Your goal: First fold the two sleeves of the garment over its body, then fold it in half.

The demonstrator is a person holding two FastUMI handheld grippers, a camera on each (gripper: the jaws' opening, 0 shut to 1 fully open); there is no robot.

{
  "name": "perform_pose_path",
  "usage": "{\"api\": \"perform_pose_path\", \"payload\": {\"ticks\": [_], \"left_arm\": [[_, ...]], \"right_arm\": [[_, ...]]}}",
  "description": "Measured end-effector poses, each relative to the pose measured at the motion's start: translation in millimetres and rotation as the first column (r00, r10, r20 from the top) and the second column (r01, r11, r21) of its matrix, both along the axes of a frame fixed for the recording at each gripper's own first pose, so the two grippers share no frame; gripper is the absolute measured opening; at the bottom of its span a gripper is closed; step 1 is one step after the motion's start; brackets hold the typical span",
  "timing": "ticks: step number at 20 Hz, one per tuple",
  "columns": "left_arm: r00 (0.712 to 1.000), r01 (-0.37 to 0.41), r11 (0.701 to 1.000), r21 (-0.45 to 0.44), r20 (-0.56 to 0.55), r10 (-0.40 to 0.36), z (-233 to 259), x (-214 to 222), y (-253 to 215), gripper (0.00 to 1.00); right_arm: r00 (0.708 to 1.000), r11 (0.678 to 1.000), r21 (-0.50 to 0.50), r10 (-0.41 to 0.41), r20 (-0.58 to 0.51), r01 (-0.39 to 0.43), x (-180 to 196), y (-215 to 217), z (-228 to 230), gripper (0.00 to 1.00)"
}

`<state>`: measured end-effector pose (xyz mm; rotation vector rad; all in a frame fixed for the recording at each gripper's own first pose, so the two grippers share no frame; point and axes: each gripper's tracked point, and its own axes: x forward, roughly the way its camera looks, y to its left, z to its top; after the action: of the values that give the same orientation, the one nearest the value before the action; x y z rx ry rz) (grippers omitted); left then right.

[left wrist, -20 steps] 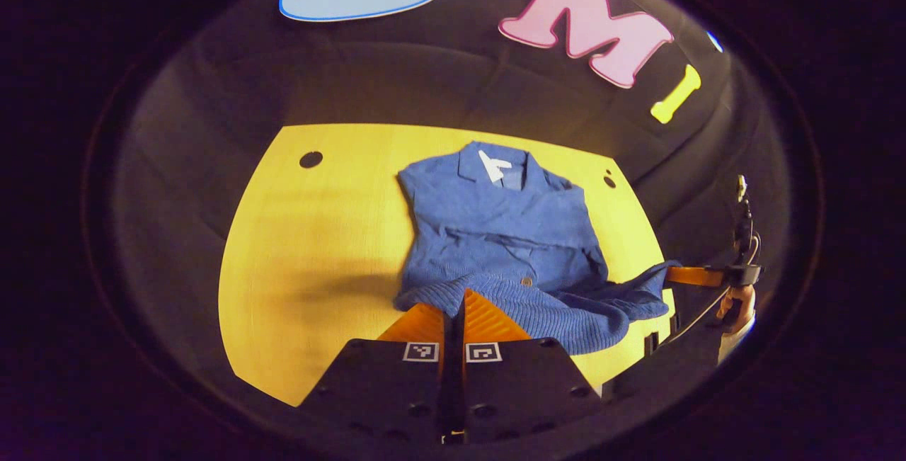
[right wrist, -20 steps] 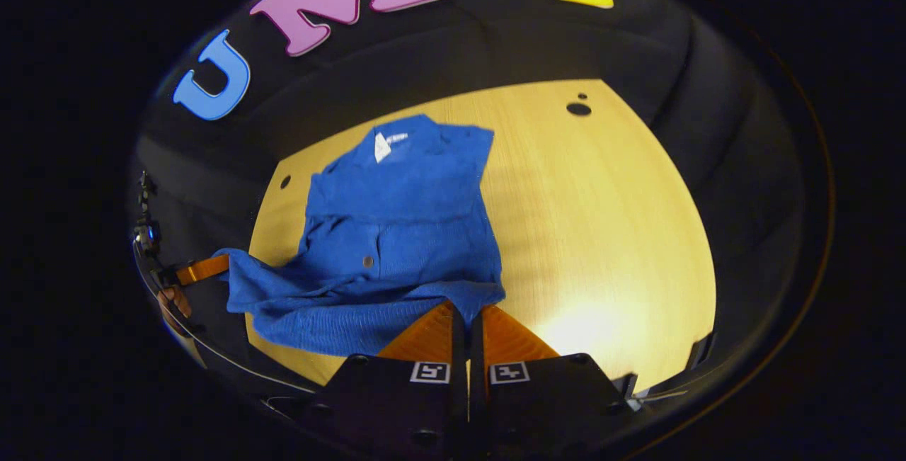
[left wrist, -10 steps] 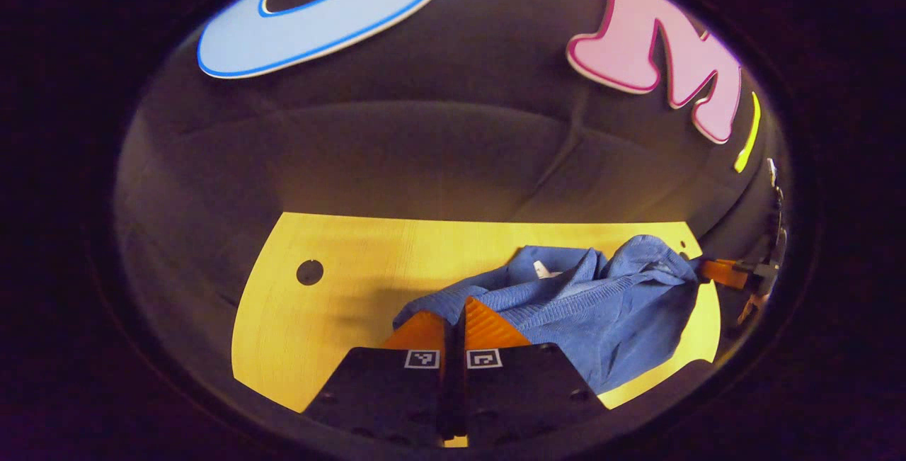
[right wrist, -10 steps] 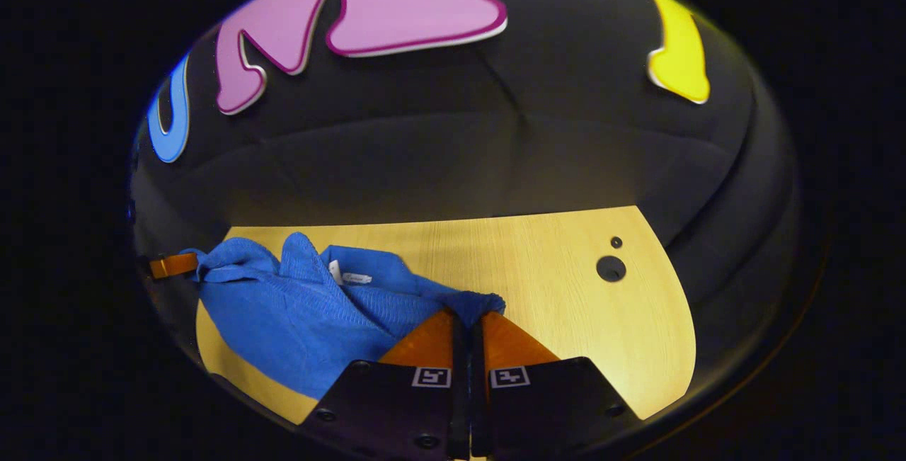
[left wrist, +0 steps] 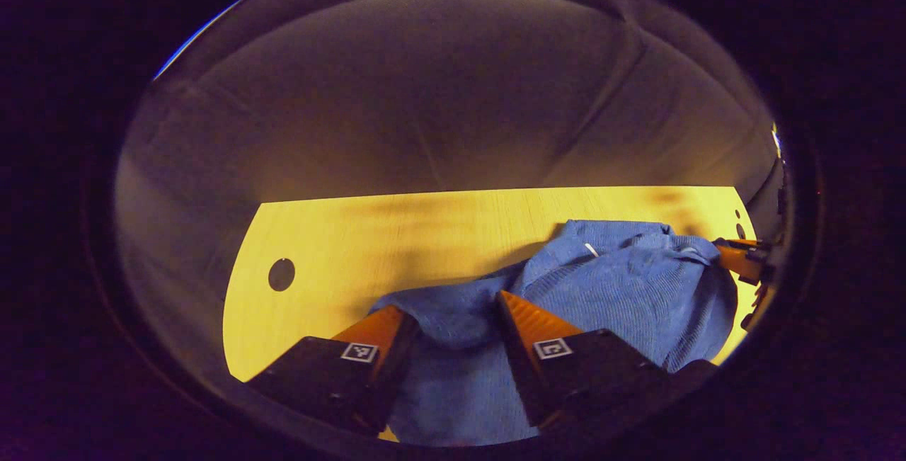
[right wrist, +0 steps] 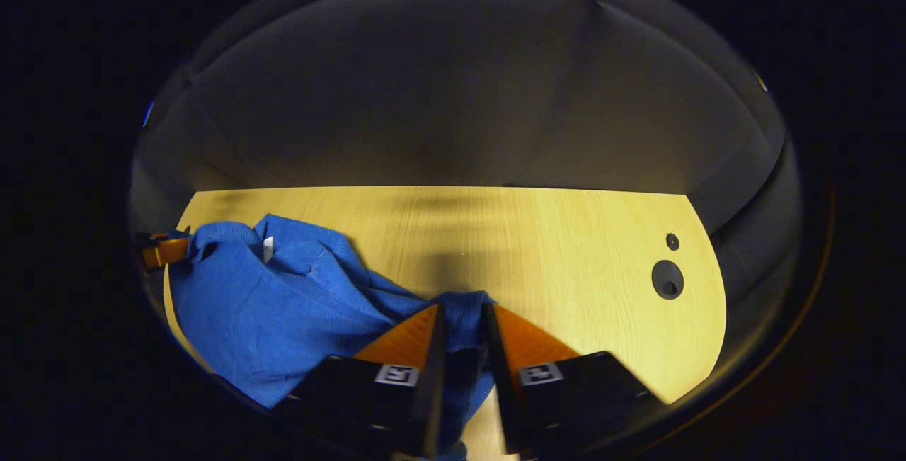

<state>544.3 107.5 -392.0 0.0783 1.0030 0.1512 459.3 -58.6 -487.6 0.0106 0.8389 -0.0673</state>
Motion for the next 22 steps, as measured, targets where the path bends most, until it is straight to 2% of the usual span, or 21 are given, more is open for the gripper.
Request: {"api": "perform_pose_path", "payload": {"ticks": [1,2,3,6,8,9,12,13,14,15,17,19,22], "left_arm": [[0.999,-0.025,1.000,0.013,0.022,0.025,-1.4,3.9,0.1,0.70],[0.998,-0.047,0.999,0.011,0.046,0.047,1.0,4.7,-1.6,0.69],[0.996,-0.063,0.998,0.011,0.062,0.062,4.6,3.6,-4.4,0.69],[0.995,-0.025,0.999,0.023,0.099,0.023,24.9,7.2,-11.8,0.71],[0.982,0.026,0.999,-0.026,0.189,-0.020,44.3,19.8,-22.1,0.72],[0.984,0.041,0.999,-0.031,0.177,-0.035,52.5,13.0,-23.6,0.73],[0.977,-0.006,1.000,0.008,0.212,0.004,78.4,-0.3,-9.3,0.77],[0.967,-0.036,0.999,0.039,0.253,0.025,97.7,-6.4,0.8,0.77],[0.954,-0.048,0.997,0.056,0.298,0.029,116.8,-10.0,6.2,0.82],[0.945,-0.028,0.999,0.043,0.327,0.012,131.0,-8.9,-1.7,0.83],[0.943,-0.031,0.996,0.082,0.333,0.002,144.2,-19.5,-8.8,0.81],[0.930,-0.030,0.998,0.051,0.368,0.009,155.6,-26.5,-25.8,0.80],[0.905,-0.022,1.000,0.010,0.424,0.015,197.8,-58.2,-42.9,0.82]], "right_arm": [[1.000,1.000,0.000,-0.001,0.025,0.001,5.1,-4.1,3.7,0.47],[0.999,1.000,0.010,-0.003,0.039,0.002,6.6,-6.2,7.1,0.66],[0.999,1.000,0.021,0.001,0.047,-0.002,6.4,-5.3,12.5,0.92],[0.993,0.998,-0.013,0.058,0.101,-0.057,-1.9,-6.2,40.6,0.94],[0.984,0.994,-0.013,0.107,0.144,-0.107,-6.0,7.5,60.5,0.96],[0.980,0.993,-0.010,0.122,0.157,-0.122,-10.4,14.5,73.8,0.97],[0.967,0.987,-0.018,0.162,0.198,-0.162,-22.1,24.0,102.3,0.97],[0.963,0.983,-0.026,0.181,0.200,-0.180,-28.1,28.6,109.3,0.96],[0.959,0.981,-0.030,0.196,0.203,-0.194,-34.1,33.0,116.8,0.96],[0.956,0.978,-0.036,0.208,0.208,-0.205,-40.3,35.8,125.4,0.97],[0.949,0.976,-0.042,0.217,0.228,-0.213,-54.0,38.4,143.6,0.97],[0.937,0.976,-0.041,0.216,0.274,-0.213,-65.3,42.8,166.0,0.98],[0.923,0.977,-0.040,0.212,0.320,-0.211,-93.7,50.6,202.6,0.97]]}}
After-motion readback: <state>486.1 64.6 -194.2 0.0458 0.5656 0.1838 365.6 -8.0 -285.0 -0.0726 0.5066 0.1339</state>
